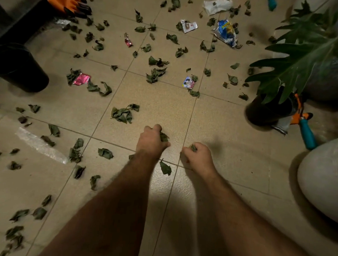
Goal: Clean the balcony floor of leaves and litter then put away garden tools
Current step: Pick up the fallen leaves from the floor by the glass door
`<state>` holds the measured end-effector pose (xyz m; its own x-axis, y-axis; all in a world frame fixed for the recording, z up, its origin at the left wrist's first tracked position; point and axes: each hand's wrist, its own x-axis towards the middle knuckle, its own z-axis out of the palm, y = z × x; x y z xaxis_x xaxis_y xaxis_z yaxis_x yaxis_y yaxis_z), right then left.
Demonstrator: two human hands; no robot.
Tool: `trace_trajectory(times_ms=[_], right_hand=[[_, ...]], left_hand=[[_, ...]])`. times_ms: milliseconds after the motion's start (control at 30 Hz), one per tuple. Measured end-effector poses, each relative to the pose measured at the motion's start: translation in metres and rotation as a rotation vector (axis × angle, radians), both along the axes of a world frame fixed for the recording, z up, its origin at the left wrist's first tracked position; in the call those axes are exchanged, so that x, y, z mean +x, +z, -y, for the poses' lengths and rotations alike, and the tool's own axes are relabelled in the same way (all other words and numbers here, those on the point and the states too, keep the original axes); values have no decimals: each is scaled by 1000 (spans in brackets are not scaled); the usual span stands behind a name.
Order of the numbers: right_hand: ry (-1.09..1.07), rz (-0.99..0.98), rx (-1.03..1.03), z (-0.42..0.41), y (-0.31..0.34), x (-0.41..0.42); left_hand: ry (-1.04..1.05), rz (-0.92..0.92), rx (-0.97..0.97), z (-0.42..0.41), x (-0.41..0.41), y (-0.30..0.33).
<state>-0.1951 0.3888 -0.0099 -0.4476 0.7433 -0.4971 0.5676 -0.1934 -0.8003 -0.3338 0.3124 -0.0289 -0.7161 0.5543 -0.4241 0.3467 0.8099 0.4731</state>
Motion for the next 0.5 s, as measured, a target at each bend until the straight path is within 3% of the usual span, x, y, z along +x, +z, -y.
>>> trace_trajectory(times_ms=[67,167,333,500], right_hand=[[-41,-88,-116,2,10,2],[8,-62,-143,10,10,-1],[302,135,183,25,-4,-6],[486,369,376,45,-7,-10]], left_hand=[[-16,-72,-14,0,1,-2],[18,-105,22,2,2,-2],[379,108,267,19,-7,7],[711,385,563,52,-17,20]])
